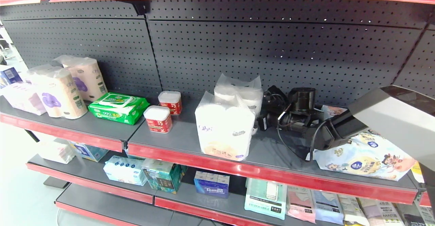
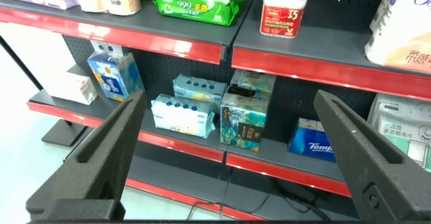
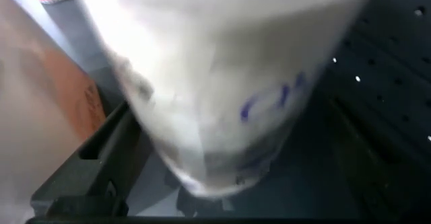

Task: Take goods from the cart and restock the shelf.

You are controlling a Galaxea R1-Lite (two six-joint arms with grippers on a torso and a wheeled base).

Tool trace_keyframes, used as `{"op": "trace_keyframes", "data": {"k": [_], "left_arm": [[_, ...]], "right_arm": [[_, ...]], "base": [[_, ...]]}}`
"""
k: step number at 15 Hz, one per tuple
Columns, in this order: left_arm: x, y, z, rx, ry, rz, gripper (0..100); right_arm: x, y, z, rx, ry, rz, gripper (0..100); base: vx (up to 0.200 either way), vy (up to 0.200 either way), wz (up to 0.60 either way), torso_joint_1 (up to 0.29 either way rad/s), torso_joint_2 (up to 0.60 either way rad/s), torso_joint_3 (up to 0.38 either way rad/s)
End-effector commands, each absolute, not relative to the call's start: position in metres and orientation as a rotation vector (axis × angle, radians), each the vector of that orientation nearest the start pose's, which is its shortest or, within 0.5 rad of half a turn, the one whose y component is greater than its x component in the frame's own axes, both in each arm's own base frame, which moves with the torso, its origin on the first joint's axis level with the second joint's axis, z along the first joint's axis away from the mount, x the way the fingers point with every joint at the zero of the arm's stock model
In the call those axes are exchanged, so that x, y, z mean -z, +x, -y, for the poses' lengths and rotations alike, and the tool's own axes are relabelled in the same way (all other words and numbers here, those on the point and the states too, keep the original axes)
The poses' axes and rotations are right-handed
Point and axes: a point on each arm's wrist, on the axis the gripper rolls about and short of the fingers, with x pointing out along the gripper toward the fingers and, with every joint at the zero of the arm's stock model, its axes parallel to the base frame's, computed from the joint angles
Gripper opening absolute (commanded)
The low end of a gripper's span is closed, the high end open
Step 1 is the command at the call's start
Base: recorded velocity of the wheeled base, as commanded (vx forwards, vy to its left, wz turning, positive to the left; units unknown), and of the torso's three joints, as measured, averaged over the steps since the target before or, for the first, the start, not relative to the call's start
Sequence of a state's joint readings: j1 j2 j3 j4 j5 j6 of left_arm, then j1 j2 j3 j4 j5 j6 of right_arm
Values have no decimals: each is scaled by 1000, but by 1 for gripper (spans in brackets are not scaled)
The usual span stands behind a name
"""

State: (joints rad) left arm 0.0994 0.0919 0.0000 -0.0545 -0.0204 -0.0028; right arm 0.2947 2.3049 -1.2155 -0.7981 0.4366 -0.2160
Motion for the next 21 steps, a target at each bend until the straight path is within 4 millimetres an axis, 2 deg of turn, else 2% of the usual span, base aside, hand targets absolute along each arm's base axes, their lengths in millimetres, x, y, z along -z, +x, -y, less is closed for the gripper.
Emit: {"op": "trace_keyframes", "data": {"k": [1, 5, 9, 14, 21], "left_arm": [[-83, -15, 2, -78, -5, -38, 100], [-83, -15, 2, -78, -5, -38, 100], [-83, -15, 2, -78, -5, -38, 100], [-83, -15, 2, -80, -4, -38, 100], [-83, -15, 2, -80, -5, -38, 100]], "right_arm": [[-90, 414, -133, -748, -185, -196, 100], [-101, 405, -121, -726, -186, -192, 100], [-121, 391, -108, -700, -188, -169, 100], [-131, 372, -94, -677, -181, -178, 100], [-157, 342, -56, -575, -180, -151, 100]], "base": [[0, 0, 0, 0, 0, 0], [0, 0, 0, 0, 0, 0], [0, 0, 0, 0, 0, 0], [0, 0, 0, 0, 0, 0], [0, 0, 0, 0, 0, 0]]}}
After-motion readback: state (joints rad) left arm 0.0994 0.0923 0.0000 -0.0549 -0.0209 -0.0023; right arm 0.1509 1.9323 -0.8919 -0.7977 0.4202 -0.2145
